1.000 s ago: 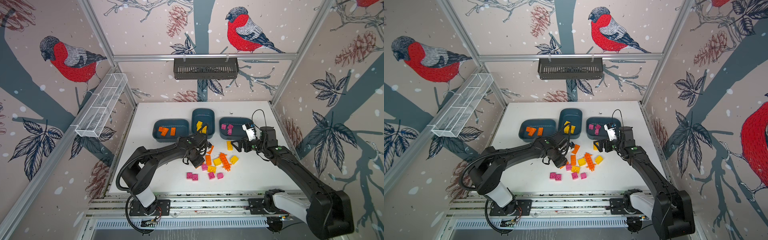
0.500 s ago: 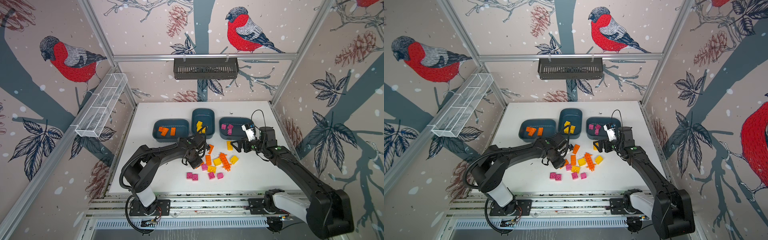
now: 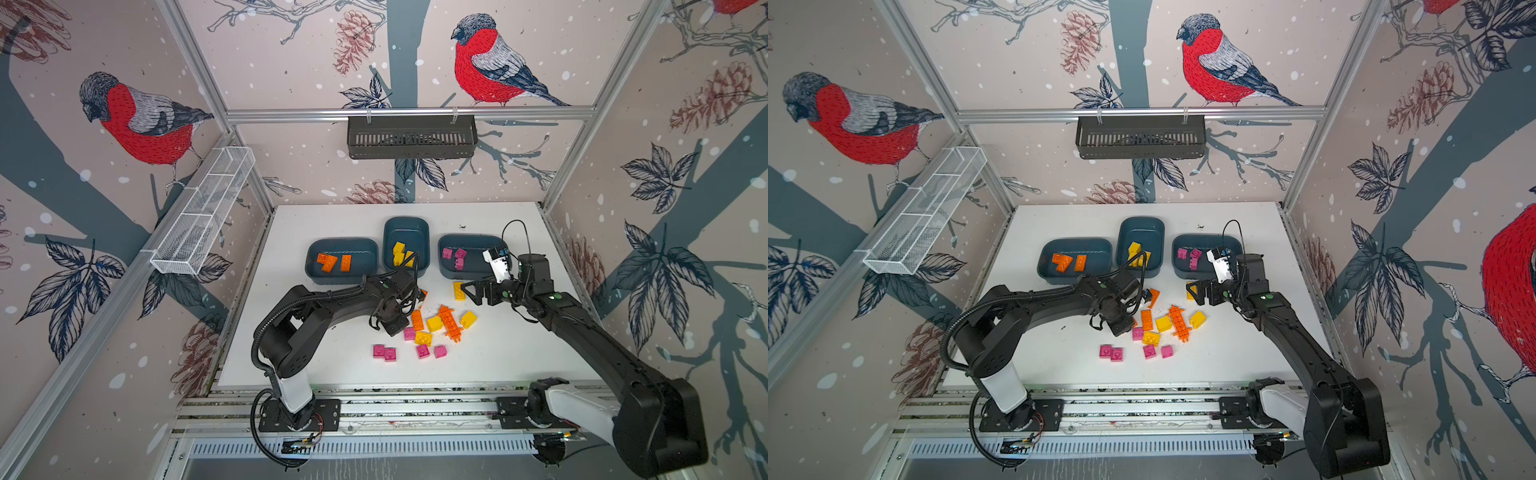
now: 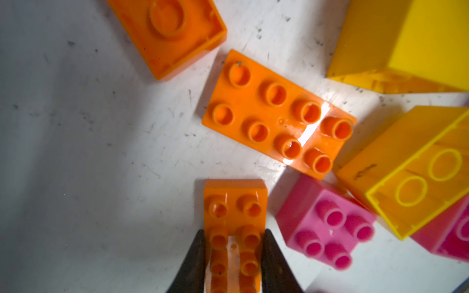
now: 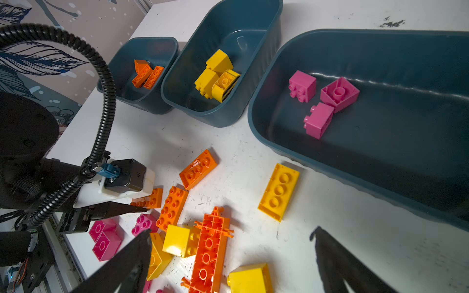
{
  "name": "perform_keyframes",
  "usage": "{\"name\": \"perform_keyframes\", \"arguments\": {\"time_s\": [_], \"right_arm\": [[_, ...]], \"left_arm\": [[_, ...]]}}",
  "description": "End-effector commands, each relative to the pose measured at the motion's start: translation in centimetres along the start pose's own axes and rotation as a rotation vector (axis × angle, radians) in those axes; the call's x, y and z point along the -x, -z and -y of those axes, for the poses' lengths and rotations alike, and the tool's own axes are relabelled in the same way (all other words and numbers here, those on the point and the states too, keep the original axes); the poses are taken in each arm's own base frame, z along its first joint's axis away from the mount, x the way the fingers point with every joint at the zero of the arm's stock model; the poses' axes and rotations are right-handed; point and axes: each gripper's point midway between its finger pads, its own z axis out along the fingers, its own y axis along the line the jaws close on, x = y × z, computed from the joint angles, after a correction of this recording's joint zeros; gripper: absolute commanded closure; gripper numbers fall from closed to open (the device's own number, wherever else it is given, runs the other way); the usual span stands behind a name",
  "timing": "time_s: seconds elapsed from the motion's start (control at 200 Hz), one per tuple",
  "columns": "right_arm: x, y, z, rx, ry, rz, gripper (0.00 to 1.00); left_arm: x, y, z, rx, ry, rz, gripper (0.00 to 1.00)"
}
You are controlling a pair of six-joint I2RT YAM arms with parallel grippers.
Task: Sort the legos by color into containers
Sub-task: 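Lower the left gripper onto an orange 2x4 brick and grasp it, then carry the orange brick to the smallest bin and release it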
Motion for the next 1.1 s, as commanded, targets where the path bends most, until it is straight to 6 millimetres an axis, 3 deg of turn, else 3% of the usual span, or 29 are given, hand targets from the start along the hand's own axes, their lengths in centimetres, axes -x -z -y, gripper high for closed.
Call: {"name": "perform_keyframes", "arguments": {"time_s": [0.0,0.165,0.43,0.545,0.7,0.856,1.096], "right_arm": [[0.4,0.1,0.0,-0.01,0.01,0.014,0.0],[1.0,0.4,0.2,-0.018,0.014,0.027,0.01],[2.6,1.5,1.0,-0.049,0.016,0.075,0.01],[3.0,1.8,1.1,-0.055,0.016,0.086,0.0],[3.3,2.1,1.1,-0.056,0.019,0.093,0.0],[3.6,2.1,1.1,-0.051,0.023,0.098,0.01],[4.0,1.8,0.9,-0.033,0.023,0.095,0.0]], "left_arm": [[-0.2,0.5,0.0,0.01,-0.022,-0.016,0.77],[2.4,3.4,-1.0,0.025,0.012,0.052,0.77],[11.8,8.7,-3.5,0.007,0.124,0.286,0.76],[15.8,9.8,-3.9,-0.04,0.154,0.371,0.76],[18.4,10.2,-5.8,-0.022,0.214,0.406,0.75],[18.0,11.1,-9.5,0.023,0.361,0.403,0.75],[11.7,12.9,-15.6,0.16,0.588,0.35,0.75]]}}
